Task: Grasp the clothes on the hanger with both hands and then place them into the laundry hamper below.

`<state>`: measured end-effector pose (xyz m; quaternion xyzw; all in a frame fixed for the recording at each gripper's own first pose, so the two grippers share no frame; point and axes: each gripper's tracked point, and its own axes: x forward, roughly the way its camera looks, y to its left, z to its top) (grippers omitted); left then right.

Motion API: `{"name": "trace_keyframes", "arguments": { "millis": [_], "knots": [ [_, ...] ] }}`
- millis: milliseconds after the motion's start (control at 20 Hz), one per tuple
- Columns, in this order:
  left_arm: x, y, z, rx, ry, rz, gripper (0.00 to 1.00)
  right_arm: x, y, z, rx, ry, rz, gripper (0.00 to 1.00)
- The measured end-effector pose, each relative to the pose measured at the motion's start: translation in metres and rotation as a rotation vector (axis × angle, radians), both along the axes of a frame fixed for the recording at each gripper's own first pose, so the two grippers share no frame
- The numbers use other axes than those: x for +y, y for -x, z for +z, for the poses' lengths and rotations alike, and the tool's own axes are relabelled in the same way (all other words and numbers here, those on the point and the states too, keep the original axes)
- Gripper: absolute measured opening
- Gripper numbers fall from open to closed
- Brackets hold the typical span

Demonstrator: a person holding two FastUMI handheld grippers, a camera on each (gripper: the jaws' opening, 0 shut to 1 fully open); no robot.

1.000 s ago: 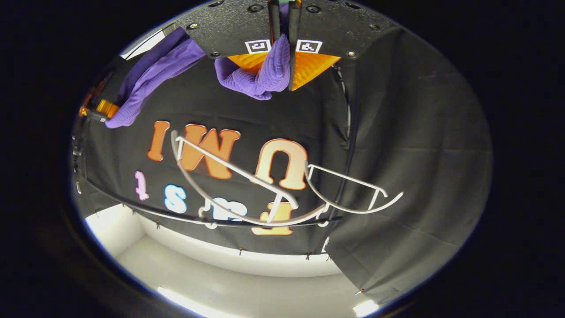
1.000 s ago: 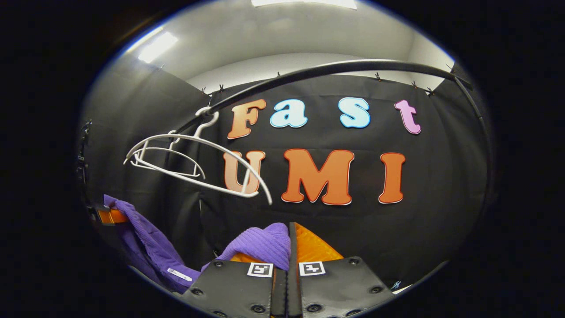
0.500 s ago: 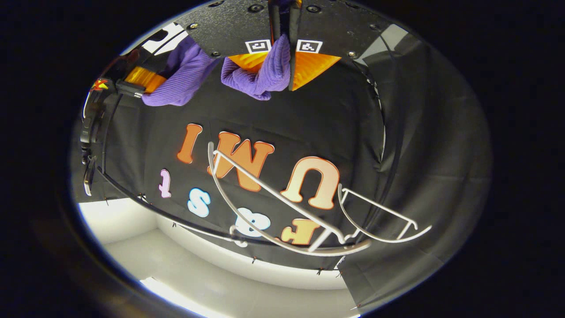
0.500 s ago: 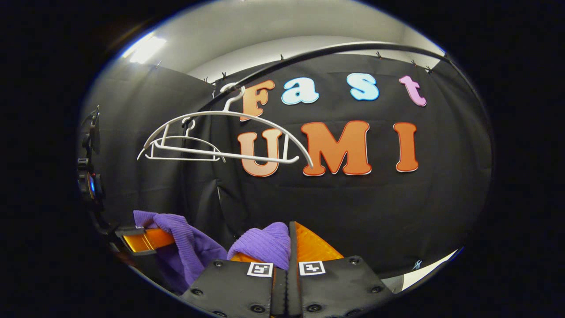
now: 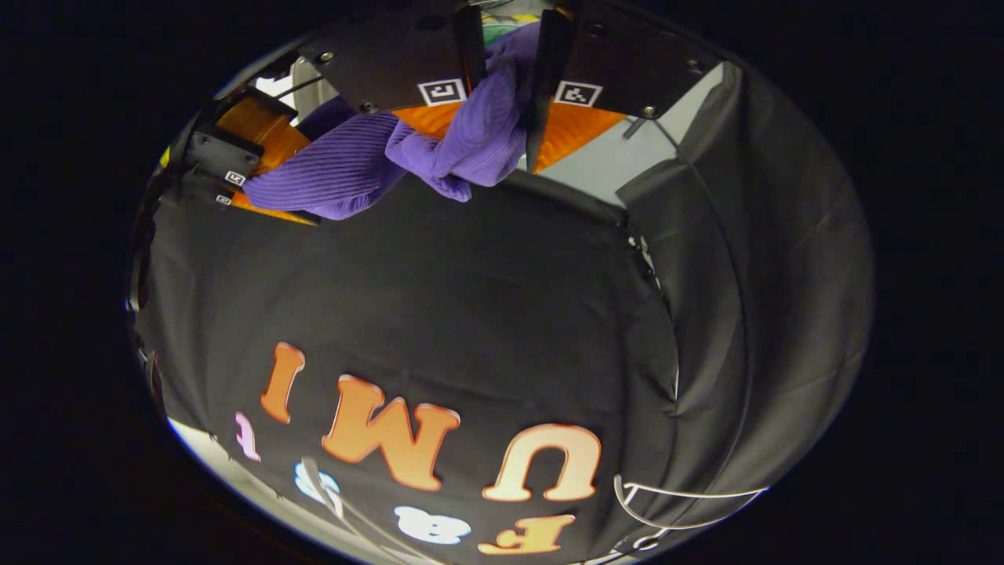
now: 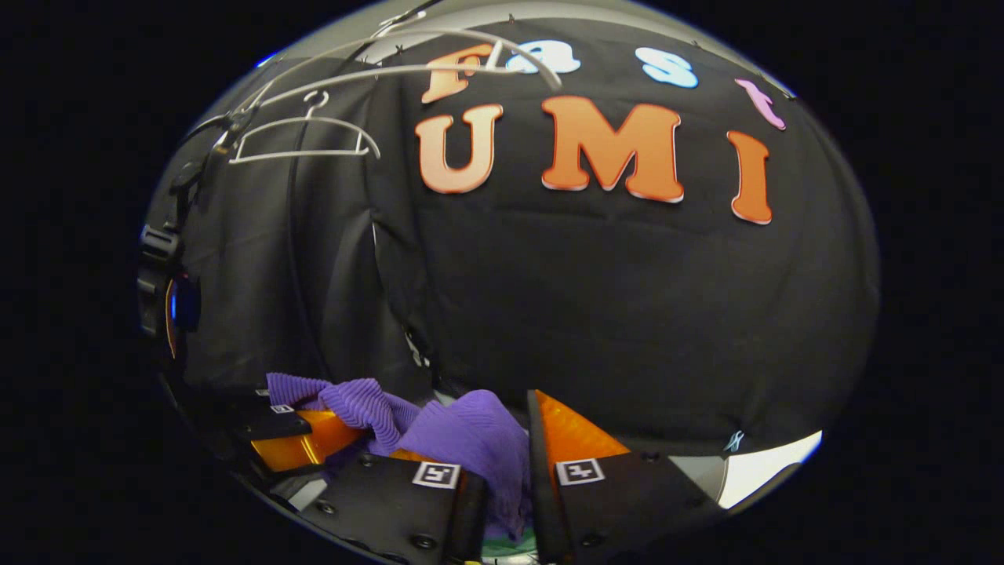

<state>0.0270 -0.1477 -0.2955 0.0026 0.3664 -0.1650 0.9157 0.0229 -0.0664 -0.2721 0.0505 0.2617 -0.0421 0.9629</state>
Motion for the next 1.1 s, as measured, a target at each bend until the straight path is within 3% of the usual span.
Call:
{"name": "trace_keyframes", "arguments": {
  "millis": [100, 250, 300, 400, 700, 850, 1100],
  "knots": [
    [0.013, 0.02, -0.037, 0.075, -0.058, 0.0, 0.36, 0.004, 0.02, -0.052, 0.13, -0.027, 0.007, 0.77],
    [0.027, 0.05, -0.07, 0.182, -0.083, 0.021, 0.82, 0.016, 0.055, -0.097, 0.269, -0.092, 0.025, 0.9],
    [0.027, 0.052, -0.066, 0.188, -0.075, 0.025, 0.98, 0.019, 0.058, -0.096, 0.268, -0.111, 0.021, 0.82],
    [0.022, 0.044, -0.066, 0.176, -0.049, 0.036, 0.98, 0.018, 0.056, -0.087, 0.252, -0.124, 0.018, 0.92],
    [0.016, 0.023, -0.025, 0.023, 0.019, 0.032, 0.98, 0.022, 0.05, 0.008, 0.071, -0.139, -0.033, 0.92],
    [0.022, 0.008, 0.037, -0.127, 0.064, -0.015, 0.97, 0.029, 0.053, 0.084, -0.075, -0.119, -0.078, 0.91],
    [0.017, 0.007, 0.159, -0.353, 0.199, -0.084, 0.96, 0.023, 0.095, 0.222, -0.339, -0.024, -0.199, 0.9]
  ]
}}
